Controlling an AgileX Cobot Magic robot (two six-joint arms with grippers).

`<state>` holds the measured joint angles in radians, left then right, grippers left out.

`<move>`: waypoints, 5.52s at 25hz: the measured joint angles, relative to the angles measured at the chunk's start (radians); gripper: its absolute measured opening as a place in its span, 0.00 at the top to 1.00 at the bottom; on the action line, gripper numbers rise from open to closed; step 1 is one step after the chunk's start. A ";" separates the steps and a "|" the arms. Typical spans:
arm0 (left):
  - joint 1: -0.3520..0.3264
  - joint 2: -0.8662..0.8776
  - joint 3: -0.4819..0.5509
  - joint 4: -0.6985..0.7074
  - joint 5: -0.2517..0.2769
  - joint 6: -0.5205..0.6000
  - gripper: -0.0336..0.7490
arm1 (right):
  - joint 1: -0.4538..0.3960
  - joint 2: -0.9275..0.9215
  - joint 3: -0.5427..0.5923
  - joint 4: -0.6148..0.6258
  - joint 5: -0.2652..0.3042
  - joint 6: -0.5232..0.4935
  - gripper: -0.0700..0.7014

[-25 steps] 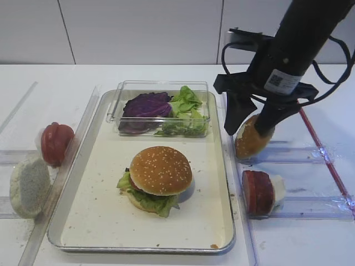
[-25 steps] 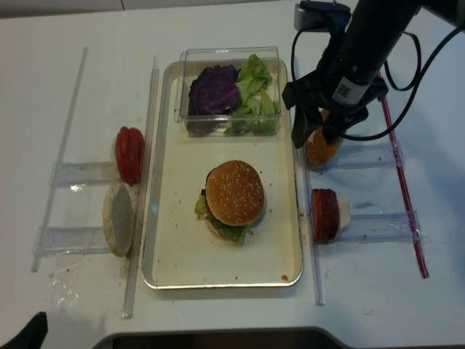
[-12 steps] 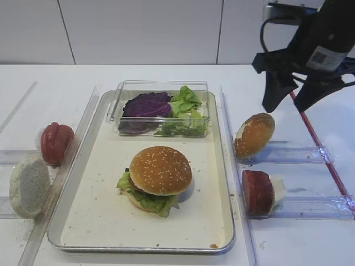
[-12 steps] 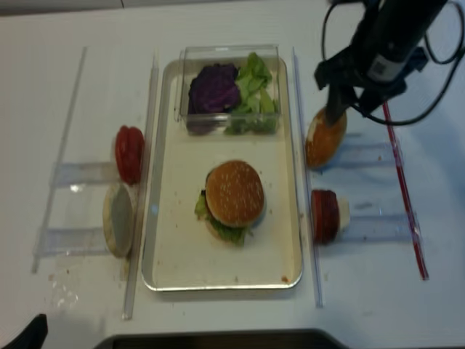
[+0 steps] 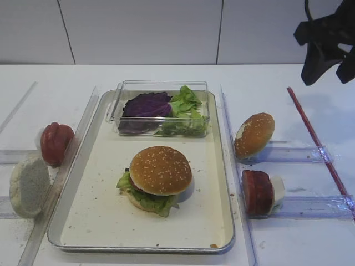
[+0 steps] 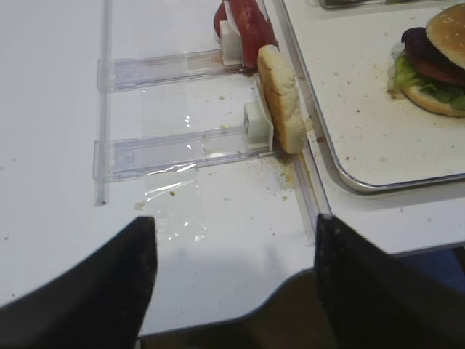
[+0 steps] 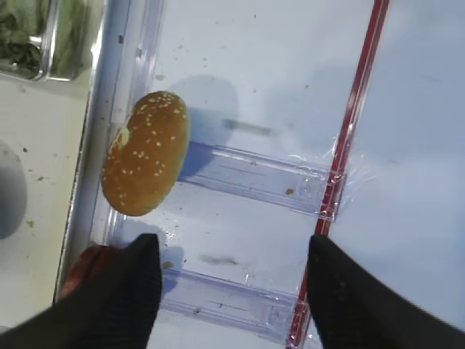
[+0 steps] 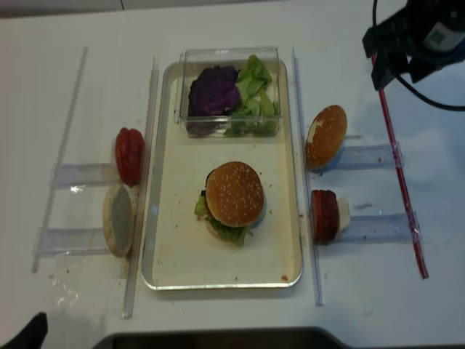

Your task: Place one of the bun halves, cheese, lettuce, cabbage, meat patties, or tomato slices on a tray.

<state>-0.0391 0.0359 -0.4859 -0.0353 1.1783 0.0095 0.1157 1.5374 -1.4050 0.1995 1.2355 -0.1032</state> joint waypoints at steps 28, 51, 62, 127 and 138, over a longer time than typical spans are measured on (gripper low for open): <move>0.000 0.000 0.000 0.000 0.000 0.000 0.41 | 0.000 -0.416 0.000 -0.049 0.030 0.000 0.32; 0.000 0.000 0.000 0.000 0.000 0.000 0.41 | 0.000 -0.819 0.322 -0.057 0.038 0.000 0.32; 0.000 0.000 0.000 0.000 0.000 0.000 0.41 | 0.000 -1.055 0.502 -0.078 0.038 0.000 0.32; 0.000 0.000 0.000 0.000 0.000 0.000 0.41 | 0.000 -1.556 0.942 -0.070 -0.097 0.059 0.32; 0.000 0.000 0.000 0.000 0.000 0.000 0.41 | 0.000 -1.556 0.942 -0.068 -0.097 0.059 0.32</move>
<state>-0.0391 0.0359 -0.4859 -0.0353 1.1783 0.0095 0.1157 -0.0184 -0.4634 0.1312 1.1382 -0.0444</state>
